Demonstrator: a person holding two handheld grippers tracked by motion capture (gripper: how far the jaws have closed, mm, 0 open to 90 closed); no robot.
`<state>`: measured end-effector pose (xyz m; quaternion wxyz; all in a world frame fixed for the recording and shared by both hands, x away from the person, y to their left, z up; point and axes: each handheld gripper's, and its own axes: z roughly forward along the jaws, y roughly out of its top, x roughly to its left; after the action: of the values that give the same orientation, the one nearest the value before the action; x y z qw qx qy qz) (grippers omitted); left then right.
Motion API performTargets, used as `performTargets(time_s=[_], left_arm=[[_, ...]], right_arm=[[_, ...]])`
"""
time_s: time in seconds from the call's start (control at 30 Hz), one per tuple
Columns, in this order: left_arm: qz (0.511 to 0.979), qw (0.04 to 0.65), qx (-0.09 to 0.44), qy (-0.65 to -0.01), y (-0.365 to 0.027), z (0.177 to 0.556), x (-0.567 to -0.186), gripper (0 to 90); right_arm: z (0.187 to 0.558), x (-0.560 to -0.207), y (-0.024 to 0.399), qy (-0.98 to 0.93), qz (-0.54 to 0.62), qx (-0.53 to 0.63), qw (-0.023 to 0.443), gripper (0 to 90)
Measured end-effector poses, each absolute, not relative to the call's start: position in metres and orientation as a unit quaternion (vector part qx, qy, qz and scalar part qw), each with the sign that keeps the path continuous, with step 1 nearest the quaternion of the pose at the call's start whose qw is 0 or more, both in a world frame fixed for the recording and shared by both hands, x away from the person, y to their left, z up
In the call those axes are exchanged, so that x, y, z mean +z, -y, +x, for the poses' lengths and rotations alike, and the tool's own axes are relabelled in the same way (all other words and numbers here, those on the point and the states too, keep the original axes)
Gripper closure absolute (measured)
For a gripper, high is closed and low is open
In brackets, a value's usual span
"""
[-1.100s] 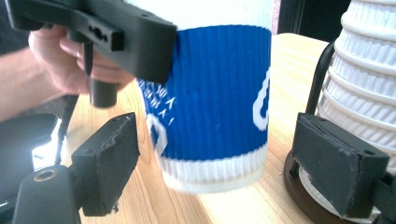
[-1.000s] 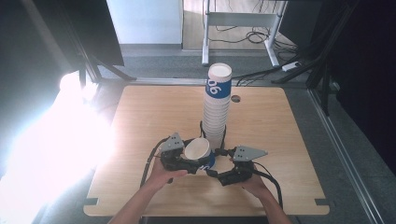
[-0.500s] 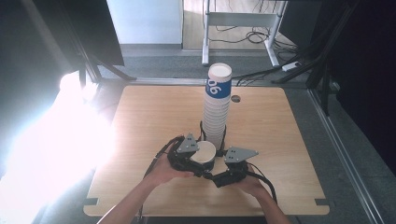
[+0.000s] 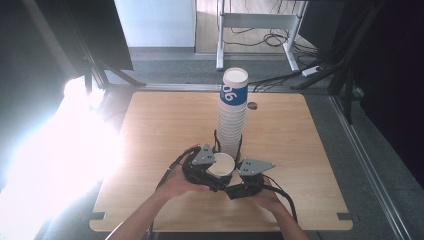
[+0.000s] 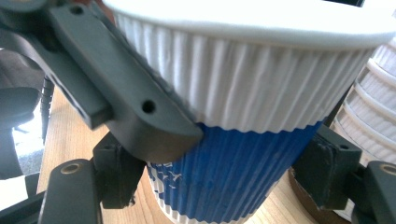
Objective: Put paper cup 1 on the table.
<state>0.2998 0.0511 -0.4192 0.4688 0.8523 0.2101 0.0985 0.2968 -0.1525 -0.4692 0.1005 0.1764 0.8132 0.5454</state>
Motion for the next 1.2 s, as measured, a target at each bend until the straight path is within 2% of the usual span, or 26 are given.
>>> performTargets(time_s=[0.17,0.6,0.97,1.2], left_arm=[[0.832,0.5,0.099,-0.221,-0.061,0.297,-0.418,7.6],[0.785,0.559,0.096,-0.251,-0.094,0.283,-0.426,8.1],[0.759,0.565,0.111,-0.305,-0.119,0.283,-0.448,9.1],[0.761,0.549,0.117,-0.324,-0.124,0.286,-0.458,11.1]], right_arm=[[0.297,-0.468,0.157,-0.806,0.183,0.552,0.109,25.6],[0.29,-0.465,0.174,-0.79,0.2,0.564,0.132,25.6],[0.283,-0.464,0.191,-0.775,0.226,0.569,0.158,25.6],[0.281,-0.464,0.207,-0.764,0.247,0.568,0.182,25.6]])
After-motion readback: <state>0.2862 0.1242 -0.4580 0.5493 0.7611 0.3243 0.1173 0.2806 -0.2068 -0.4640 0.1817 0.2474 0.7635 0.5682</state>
